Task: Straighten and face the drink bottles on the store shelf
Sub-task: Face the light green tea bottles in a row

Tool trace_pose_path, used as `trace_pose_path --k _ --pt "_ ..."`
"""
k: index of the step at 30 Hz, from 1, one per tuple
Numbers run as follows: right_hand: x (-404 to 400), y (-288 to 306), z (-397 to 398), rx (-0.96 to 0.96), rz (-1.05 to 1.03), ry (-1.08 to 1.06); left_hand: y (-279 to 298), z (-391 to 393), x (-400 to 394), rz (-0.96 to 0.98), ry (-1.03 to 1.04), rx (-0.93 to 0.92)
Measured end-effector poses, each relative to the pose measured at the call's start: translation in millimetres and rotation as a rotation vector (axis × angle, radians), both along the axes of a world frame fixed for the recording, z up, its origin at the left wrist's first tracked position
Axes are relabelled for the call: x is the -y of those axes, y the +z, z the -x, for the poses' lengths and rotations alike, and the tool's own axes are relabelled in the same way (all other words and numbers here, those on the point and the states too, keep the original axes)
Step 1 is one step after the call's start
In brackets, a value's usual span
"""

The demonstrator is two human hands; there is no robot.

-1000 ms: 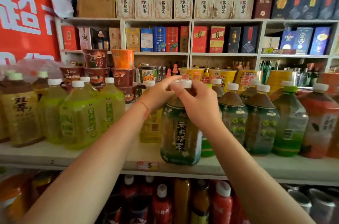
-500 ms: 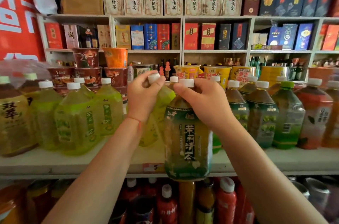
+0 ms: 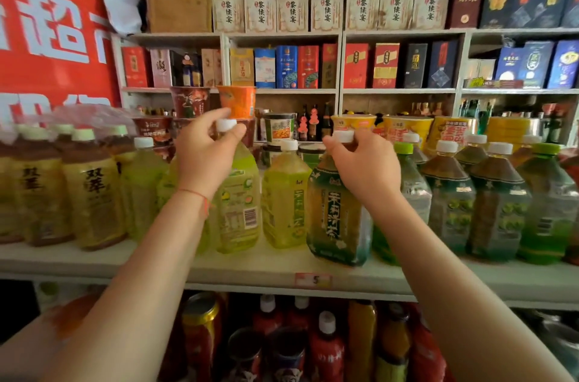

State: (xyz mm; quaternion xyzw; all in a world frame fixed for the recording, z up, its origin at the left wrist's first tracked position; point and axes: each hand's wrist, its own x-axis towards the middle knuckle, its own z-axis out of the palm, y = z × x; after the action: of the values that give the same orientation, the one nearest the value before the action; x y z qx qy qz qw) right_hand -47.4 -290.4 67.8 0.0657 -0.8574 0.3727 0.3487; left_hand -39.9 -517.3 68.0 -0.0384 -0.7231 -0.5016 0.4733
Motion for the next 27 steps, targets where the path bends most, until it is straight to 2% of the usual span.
trace_pose_path --k 6,9,12,14,15,17,19,20,22,27 --pt "8.5 -24.1 29.0 0.009 -0.020 -0.153 -22.8 11.2 8.0 0.091 0.033 0.083" --pt "9.3 -22.1 32.8 -0.011 -0.037 -0.143 -25.8 16.8 8.4 0.155 0.047 0.149" --pt "25.4 -18.4 34.7 -0.323 -0.202 -0.149 -22.8 21.5 17.9 0.226 0.020 0.214" --pt "45.4 -13.3 28.4 -0.390 -0.272 -0.062 -20.2 22.0 23.4 0.276 0.005 0.244" --pt "56.4 -12.1 24.1 -0.328 -0.327 0.025 -19.8 21.6 25.7 0.294 0.002 0.244" --pt "76.7 -17.6 19.2 -0.065 -0.562 0.108 -21.0 20.3 28.2 0.327 -0.008 0.227" --pt "90.1 -30.0 18.4 0.163 -0.888 -0.024 -23.9 19.6 28.9 0.351 -0.008 0.212" --pt "94.1 -34.0 19.6 0.218 -0.984 -0.085 -25.9 19.9 28.5 0.357 -0.008 0.200" --pt "96.8 -33.2 23.8 0.249 -1.042 -0.130 -30.6 21.6 26.2 0.373 0.003 0.160" --pt "97.3 -23.0 47.1 0.286 -1.010 -0.048 -36.7 25.9 21.2 0.351 0.028 0.115"
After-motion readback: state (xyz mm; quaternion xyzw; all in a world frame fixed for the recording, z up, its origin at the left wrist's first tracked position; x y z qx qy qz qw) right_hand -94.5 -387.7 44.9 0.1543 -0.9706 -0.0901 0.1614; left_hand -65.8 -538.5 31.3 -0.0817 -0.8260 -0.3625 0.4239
